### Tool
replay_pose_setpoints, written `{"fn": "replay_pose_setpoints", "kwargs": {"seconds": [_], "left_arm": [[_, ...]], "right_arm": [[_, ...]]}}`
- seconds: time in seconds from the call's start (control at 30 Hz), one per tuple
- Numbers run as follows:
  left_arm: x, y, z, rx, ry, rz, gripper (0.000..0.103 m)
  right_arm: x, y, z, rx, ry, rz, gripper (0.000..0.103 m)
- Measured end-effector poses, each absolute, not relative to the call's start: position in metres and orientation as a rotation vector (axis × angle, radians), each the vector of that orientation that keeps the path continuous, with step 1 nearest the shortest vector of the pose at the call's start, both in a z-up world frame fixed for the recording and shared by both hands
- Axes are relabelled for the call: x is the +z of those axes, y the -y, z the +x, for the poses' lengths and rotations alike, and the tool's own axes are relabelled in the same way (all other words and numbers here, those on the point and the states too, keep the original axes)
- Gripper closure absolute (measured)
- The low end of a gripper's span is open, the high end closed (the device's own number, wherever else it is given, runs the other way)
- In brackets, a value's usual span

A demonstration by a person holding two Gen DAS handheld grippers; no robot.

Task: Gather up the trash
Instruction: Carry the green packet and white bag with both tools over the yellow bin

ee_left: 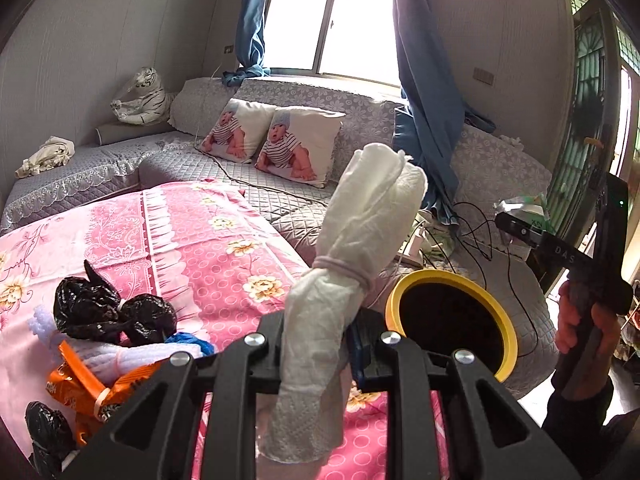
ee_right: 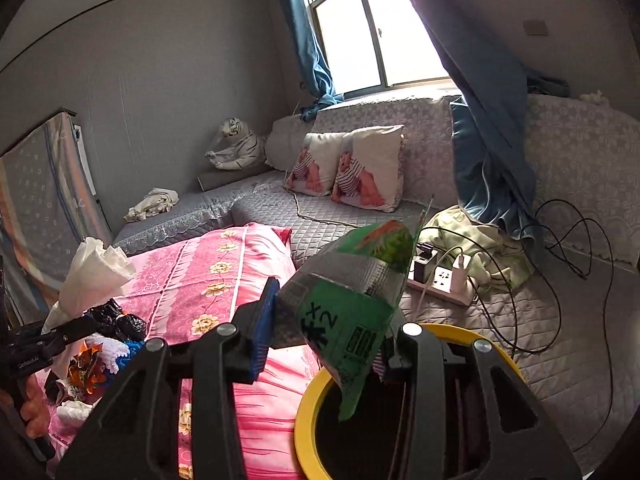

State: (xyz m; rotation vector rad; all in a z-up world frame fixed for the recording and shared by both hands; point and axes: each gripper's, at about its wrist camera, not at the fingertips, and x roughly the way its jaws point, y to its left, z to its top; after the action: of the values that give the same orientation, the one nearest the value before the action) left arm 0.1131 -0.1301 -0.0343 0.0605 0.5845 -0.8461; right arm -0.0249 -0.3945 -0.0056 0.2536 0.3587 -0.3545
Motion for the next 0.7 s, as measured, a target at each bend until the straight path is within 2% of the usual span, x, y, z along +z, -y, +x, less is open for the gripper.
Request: {"fn": "replay_pose_setpoints", "kwargs": {"seconds": [0.33, 0.7], "left_arm": [[-0.040, 0.206, 0.113, -0.941, -0.600, 0.134, 0.083], [-0.072, 0.297, 0.109, -1.037, -0.670, 0.216, 0.083]], "right_arm": [[-0.009, 0.429, -0.046, -0.540, -0.345, 0.249, 0.063], [-0.043, 0.464, -0.045, -0.624, -0.417, 0.309, 0.063]]}}
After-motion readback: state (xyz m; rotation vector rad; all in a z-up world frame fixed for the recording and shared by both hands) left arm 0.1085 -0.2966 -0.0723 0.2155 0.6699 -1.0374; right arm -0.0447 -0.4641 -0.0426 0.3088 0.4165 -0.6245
